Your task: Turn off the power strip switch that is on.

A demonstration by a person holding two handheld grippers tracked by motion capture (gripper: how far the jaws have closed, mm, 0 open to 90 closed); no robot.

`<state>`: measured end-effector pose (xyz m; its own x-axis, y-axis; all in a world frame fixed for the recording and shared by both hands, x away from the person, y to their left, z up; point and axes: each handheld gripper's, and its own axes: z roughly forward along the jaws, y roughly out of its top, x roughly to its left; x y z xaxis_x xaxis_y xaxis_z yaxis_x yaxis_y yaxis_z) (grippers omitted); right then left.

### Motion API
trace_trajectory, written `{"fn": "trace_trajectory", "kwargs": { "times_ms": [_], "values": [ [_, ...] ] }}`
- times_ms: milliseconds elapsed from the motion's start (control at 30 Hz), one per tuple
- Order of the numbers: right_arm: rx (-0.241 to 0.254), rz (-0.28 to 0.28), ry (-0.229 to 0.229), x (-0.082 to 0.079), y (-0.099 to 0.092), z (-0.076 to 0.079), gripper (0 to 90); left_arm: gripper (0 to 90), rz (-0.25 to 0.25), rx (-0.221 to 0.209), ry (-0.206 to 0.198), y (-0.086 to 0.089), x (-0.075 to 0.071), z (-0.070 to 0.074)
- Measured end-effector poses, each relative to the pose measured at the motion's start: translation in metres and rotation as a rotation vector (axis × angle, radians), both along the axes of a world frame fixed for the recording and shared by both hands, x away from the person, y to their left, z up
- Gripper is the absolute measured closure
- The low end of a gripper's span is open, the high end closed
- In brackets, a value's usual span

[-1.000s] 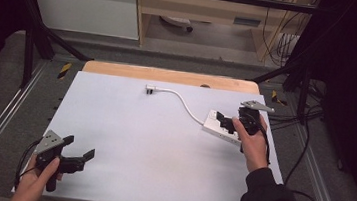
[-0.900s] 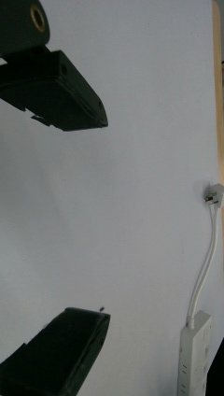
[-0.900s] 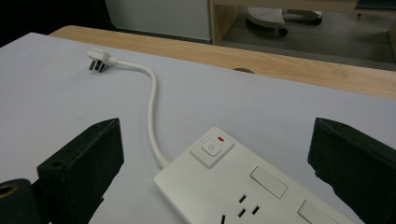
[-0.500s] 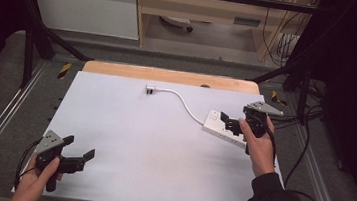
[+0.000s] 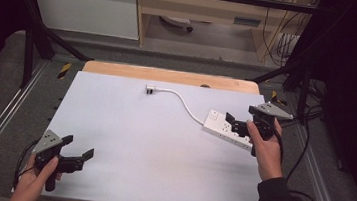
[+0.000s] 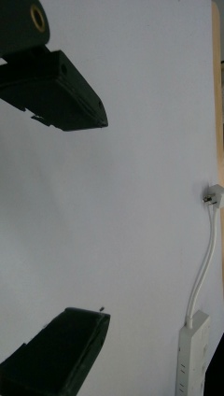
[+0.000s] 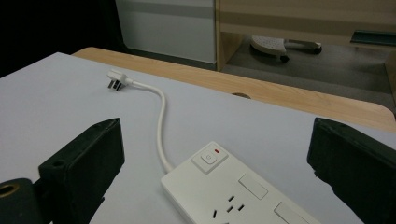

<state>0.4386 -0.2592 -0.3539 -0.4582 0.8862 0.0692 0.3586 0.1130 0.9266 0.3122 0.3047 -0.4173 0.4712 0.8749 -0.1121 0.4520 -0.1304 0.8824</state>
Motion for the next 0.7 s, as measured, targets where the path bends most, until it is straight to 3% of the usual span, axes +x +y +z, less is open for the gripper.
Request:
{"fn": "trace_trajectory", "kwargs": {
  "times_ms": [700],
  "values": [
    [0.011, -0.026, -0.027, -0.030, -0.030, -0.002, 2.8, 6.2, -0.009, -0.001, 0.002, 0.000, -0.002, 0.001]
  ]
}}
